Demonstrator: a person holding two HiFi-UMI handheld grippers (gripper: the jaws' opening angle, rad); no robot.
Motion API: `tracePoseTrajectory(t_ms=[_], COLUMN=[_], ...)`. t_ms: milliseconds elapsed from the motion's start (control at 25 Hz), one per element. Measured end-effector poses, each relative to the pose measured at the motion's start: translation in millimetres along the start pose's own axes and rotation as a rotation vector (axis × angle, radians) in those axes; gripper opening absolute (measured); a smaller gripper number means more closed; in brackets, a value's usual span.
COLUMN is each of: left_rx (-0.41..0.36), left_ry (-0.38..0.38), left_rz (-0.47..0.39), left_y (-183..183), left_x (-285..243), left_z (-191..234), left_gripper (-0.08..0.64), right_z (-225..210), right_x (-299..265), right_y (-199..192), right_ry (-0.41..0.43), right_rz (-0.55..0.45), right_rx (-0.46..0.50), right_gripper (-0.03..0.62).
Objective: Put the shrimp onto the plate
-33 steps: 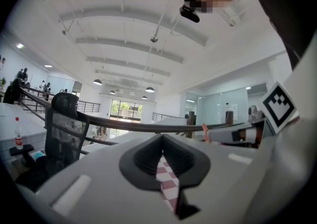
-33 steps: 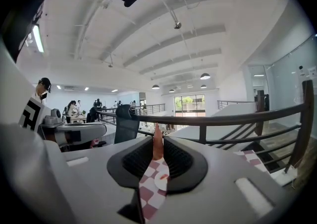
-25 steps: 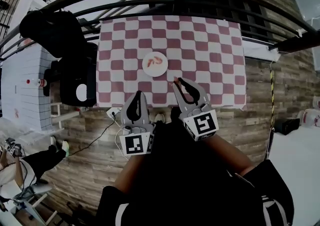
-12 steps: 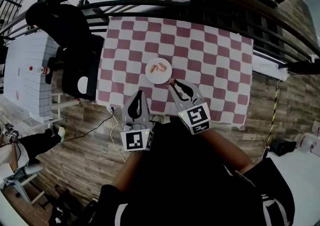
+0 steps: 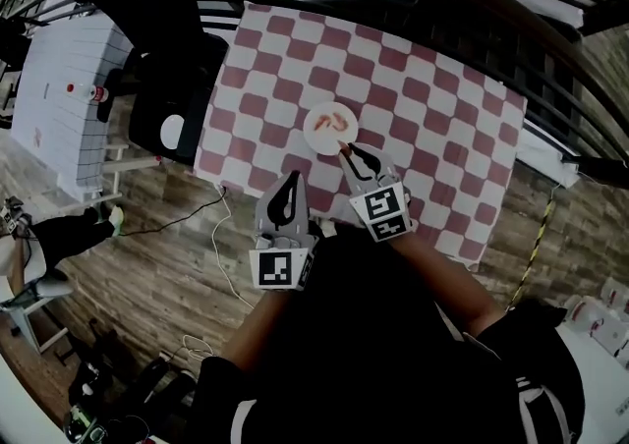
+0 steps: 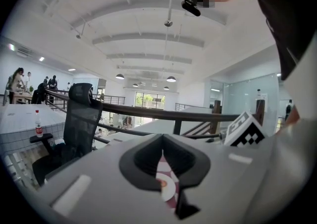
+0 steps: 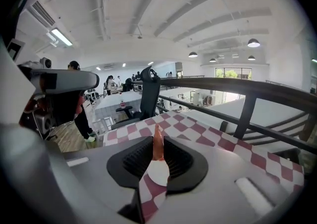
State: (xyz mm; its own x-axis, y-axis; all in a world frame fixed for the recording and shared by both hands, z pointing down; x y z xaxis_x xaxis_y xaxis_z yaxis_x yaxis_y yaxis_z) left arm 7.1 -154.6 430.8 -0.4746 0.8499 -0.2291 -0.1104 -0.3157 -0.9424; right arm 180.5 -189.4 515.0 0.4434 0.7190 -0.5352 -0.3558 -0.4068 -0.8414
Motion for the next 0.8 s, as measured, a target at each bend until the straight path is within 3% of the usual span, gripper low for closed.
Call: tracePoseTrajectory(t_ms=[440,800], left_rx=[0.001,0.019], left_ry=[0.033,0.067], left_rz=[0.012,0.011], left_y=[-11.8,-14.8], left_x=[0.1,9.6], left_z=[3.4,9.8], left_gripper=[0.009,0.009], right_z=[6.8,12.0], right_x=[-45.7,-93.8], right_y=[-18.8,-49.8], right_ry=[0.072,0.108], right_rz=[0.113,0.240], right_rx=[0.009,0.128], right_gripper=[0.067,0.066])
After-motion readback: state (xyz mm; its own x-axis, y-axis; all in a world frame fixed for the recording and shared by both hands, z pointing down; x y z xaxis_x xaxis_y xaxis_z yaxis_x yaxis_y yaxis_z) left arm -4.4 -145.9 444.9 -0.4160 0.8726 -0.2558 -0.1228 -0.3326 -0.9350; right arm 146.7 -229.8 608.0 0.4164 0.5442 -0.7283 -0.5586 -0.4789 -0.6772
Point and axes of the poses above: the fingertips, and each gripper's own axes: x backward along the fingers, z to its left, y out of its top, the point moved 9 cm from there along x, backward along the fingers, and after that the axes turned 10 degrees about x, right-handed, at the moved point
